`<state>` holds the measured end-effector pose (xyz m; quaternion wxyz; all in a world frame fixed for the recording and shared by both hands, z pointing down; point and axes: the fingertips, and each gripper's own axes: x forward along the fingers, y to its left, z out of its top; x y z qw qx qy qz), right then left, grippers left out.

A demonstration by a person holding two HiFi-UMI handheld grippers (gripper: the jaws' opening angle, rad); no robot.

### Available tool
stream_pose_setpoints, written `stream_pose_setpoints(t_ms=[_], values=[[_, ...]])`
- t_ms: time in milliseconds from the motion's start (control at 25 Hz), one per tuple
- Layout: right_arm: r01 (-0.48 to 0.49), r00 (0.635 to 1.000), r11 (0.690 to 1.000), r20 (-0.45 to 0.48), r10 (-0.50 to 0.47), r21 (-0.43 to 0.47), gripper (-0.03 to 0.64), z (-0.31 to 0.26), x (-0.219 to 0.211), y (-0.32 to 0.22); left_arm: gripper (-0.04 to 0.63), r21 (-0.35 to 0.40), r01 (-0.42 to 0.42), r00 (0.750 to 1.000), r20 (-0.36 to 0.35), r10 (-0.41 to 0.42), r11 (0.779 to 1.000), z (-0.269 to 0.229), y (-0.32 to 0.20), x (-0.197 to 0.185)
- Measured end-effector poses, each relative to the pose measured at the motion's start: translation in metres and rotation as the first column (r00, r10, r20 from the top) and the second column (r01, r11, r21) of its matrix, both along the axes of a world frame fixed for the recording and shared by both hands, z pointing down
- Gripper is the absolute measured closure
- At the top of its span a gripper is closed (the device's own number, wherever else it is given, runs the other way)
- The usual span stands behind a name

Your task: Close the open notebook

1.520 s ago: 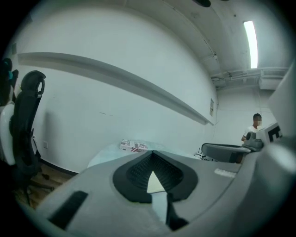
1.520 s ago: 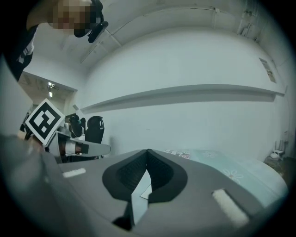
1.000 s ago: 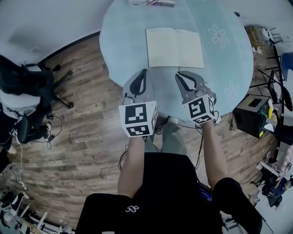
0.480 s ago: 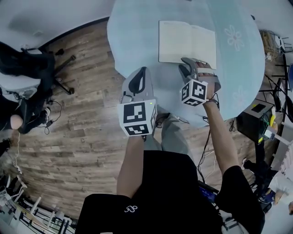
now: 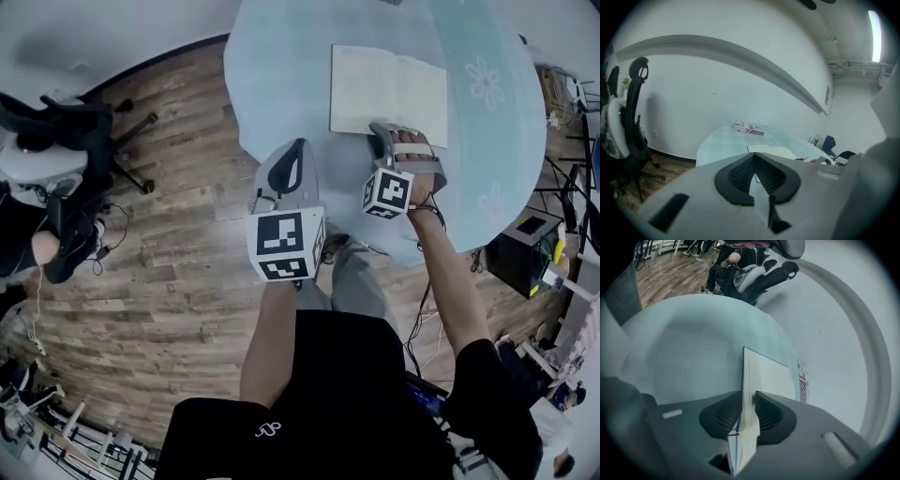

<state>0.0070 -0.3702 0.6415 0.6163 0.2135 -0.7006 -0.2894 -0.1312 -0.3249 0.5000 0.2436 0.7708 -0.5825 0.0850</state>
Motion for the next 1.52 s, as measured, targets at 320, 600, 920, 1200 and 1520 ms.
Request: stream_pose_setpoints(t_ms=[320, 600, 920, 1200, 1520], values=[[-0.196, 0.949, 0.98, 0.244, 0.201, -0.046, 0.573, -0.014, 0.002, -0.001, 0.593, 0.001, -0.034, 0.999, 0.008, 0.034, 0.999, -0.004, 0.001, 0.013], [-0.465, 0.527, 0.837, 0.67, 0.522, -0.287, 0.578, -0.047, 0.023, -0.005, 0.593, 0.024, -0.07, 0.997, 0.012, 0.07, 0.997, -0.015, -0.001, 0.027], [-0.521, -0.163, 0.559, 0.719, 0.676, -0.645, 0.594, -0.055, 0.074, 0.002, 0.592, 0.048, -0.102, 0.995, 0.01, 0.102, 0.994, -0.028, -0.001, 0.039], [-0.434, -0.612, 0.327, 0.541, 0.577, -0.84, 0.566, -0.046, 0.126, 0.015, 0.594, 0.071, -0.151, 0.989, 0.004, 0.151, 0.986, -0.04, -0.006, 0.062], [-0.492, -0.551, 0.534, 0.721, 0.42, -0.687, 0.603, -0.153, 0.166, 0.029, 0.593, 0.154, -0.23, 0.973, 0.022, 0.23, 0.961, -0.076, -0.02, 0.11]])
